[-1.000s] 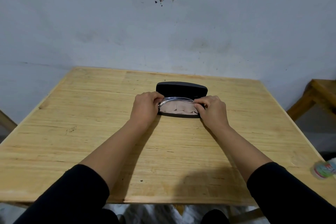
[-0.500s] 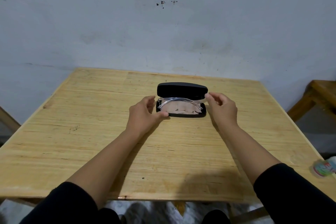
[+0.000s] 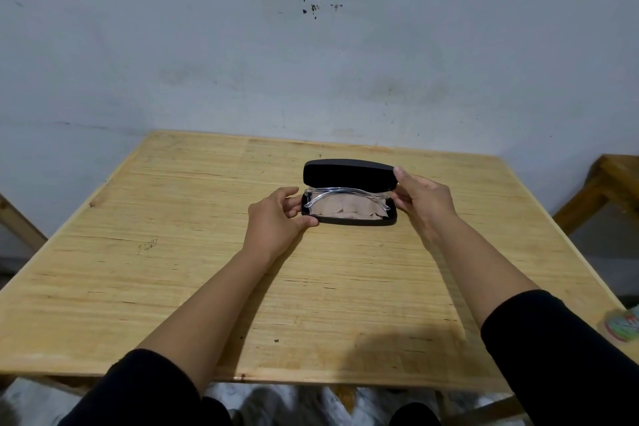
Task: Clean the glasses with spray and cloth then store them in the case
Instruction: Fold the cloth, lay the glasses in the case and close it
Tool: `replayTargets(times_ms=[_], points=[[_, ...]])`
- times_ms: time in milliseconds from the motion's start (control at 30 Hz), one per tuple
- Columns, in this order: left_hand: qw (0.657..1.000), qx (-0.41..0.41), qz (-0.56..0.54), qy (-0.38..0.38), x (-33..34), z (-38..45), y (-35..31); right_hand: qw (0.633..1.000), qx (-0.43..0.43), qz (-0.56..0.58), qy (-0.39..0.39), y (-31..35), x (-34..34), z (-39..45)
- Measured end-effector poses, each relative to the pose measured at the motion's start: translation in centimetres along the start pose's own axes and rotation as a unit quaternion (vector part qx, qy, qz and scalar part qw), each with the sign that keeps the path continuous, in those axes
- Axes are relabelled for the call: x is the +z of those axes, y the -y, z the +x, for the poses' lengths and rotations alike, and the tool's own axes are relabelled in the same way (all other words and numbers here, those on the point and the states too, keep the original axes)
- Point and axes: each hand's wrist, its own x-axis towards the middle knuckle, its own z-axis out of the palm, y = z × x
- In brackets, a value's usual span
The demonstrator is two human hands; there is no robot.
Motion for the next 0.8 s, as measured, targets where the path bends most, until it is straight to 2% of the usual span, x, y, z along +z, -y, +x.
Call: replayTargets(times_ms=[400,533,667,800], points=[[1.0,0.002,0.011,0.003,0.0,-0.2,-0.2,0.998,-0.038,-0.008,0.041,-1.1,-1.5,-1.9],[1.0,0.004,0.015,0.006,0.0,-0.3,-0.3,0.993,-0.066,-0.083,0.056,-1.1,-2.0,-2.6],[1.0,0.02,0.023,0.005,0.1,-0.7,-0.7,0.969,-0.128,-0.203,0.05,-1.6,-2.0,-3.2],[0.999,0.037,0.026,0.002,0.0,-1.0,-0.8,0.96,-0.129,-0.245,0.052,-1.8,-1.6,-3.9]])
